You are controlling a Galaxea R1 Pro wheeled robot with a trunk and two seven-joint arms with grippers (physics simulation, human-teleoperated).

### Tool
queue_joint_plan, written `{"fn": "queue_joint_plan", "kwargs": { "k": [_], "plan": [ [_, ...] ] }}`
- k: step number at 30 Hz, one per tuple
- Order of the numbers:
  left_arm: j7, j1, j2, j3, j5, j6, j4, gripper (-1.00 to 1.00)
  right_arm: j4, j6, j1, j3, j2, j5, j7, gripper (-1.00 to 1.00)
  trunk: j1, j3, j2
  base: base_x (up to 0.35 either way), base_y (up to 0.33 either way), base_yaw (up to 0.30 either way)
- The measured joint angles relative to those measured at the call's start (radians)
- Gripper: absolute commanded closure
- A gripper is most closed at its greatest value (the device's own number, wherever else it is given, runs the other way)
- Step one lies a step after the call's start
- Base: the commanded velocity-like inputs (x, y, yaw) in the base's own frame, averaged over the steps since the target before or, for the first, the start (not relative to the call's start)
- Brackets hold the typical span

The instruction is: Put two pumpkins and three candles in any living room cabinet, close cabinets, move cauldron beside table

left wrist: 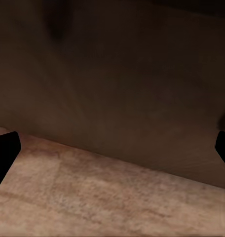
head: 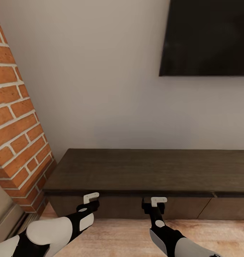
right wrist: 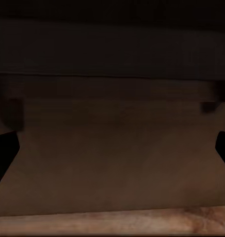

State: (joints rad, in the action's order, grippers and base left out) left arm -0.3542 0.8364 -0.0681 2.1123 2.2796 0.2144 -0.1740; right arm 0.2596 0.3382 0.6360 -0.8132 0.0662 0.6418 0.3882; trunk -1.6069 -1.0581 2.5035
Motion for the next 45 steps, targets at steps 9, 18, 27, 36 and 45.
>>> {"fn": "queue_joint_plan", "kwargs": {
  "k": [9, 18, 27, 36, 45],
  "plan": [
    [0.004, 0.020, 0.000, 0.001, -0.014, -0.001, 0.001, -1.00, 0.000, 0.001, 0.033, 0.002, 0.000, 0.000, -0.001, -1.00, -0.001, 0.000, 0.000, -0.143, 0.000, 0.000],
    [0.003, 0.019, 0.000, 0.001, -0.014, -0.001, 0.001, -1.00, 0.000, 0.001, 0.033, 0.003, 0.000, 0.000, -0.001, -1.00, -0.001, 0.000, 0.000, -0.331, 0.000, 0.000],
    [0.003, 0.012, 0.001, 0.001, -0.013, -0.002, -0.010, -1.00, 0.004, -0.001, 0.033, 0.004, 0.001, 0.008, 0.006, -1.00, -0.001, 0.000, 0.000, -0.315, 0.000, 0.000],
    [-0.001, -0.204, 0.058, -0.001, -0.009, 0.081, -0.028, -1.00, -0.034, 0.087, -0.074, 0.011, -0.003, 0.018, 0.009, -1.00, 0.002, 0.023, -0.002, -0.026, 0.000, 0.000],
    [0.003, -0.262, 0.105, 0.001, -0.011, 0.109, -0.027, -1.00, -0.172, 0.232, -0.128, 0.010, -0.001, 0.085, 0.001, -1.00, 0.006, 0.058, -0.004, 0.000, 0.000, 0.000]
  ]
}}
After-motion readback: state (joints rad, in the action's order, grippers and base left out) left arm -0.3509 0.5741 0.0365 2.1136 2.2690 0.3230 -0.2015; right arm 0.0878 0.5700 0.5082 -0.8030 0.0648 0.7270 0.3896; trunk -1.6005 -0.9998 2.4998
